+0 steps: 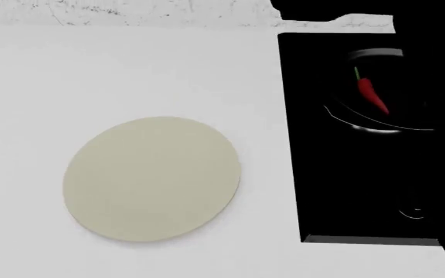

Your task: Pick the chili pepper from the pan and place it on the plate.

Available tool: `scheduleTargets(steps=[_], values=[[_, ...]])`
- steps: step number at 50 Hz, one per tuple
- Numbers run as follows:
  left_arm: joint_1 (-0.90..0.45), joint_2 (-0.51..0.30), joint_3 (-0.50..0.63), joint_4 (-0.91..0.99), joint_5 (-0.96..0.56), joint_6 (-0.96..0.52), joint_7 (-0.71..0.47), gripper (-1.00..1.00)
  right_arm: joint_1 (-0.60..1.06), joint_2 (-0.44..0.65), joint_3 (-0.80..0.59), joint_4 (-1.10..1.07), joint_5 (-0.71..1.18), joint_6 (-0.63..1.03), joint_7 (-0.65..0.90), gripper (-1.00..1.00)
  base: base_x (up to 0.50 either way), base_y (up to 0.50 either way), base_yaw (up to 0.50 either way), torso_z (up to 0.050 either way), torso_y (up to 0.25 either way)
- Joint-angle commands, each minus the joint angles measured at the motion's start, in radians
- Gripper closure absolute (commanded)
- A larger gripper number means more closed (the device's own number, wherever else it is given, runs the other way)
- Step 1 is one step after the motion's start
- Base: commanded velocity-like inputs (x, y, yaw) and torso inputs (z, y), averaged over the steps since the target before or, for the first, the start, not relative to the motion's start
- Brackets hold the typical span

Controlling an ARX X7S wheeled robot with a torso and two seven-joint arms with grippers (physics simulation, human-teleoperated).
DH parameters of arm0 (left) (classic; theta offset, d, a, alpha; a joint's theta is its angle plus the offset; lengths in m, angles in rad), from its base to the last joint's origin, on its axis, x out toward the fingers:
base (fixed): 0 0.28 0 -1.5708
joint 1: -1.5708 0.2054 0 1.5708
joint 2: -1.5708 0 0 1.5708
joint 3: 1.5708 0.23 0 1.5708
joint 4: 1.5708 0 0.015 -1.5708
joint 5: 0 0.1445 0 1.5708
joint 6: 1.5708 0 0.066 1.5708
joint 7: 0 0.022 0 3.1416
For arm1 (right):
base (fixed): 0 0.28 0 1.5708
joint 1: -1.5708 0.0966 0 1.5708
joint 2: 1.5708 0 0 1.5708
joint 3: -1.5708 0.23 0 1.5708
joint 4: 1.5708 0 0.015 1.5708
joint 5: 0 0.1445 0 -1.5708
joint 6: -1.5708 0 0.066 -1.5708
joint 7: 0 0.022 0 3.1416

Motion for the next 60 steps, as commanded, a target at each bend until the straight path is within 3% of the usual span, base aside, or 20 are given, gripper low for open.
scheduleTargets(steps=[1,11,20,60], values=[[-0.146,0.032,0.116,-0.246,-0.085,-0.061,-0.079,-1.0,0.175,0.017,-0.1,0.32,0.04,-0.005,0.089,-1.0,0.0,0.0,0.0,0.0,0.0],[-0.258,0.057,0.202,-0.434,-0.048,-0.063,-0.099,-1.0,0.236,0.049,-0.161,0.433,-0.109,-0.06,-0.033,-1.0,0.0,0.0,0.0,0.0,0.0],[-0.244,0.016,0.294,-0.488,0.073,0.061,0.076,-1.0,0.239,0.063,-0.201,0.464,-0.169,-0.089,-0.073,-1.0,0.0,0.0,0.0,0.0,0.0],[-0.159,-0.012,0.324,-0.509,0.1,0.145,0.132,-1.0,0.145,0.066,-0.228,0.478,-0.157,-0.137,-0.099,-1.0,0.04,0.0,0.0,0.0,0.0]])
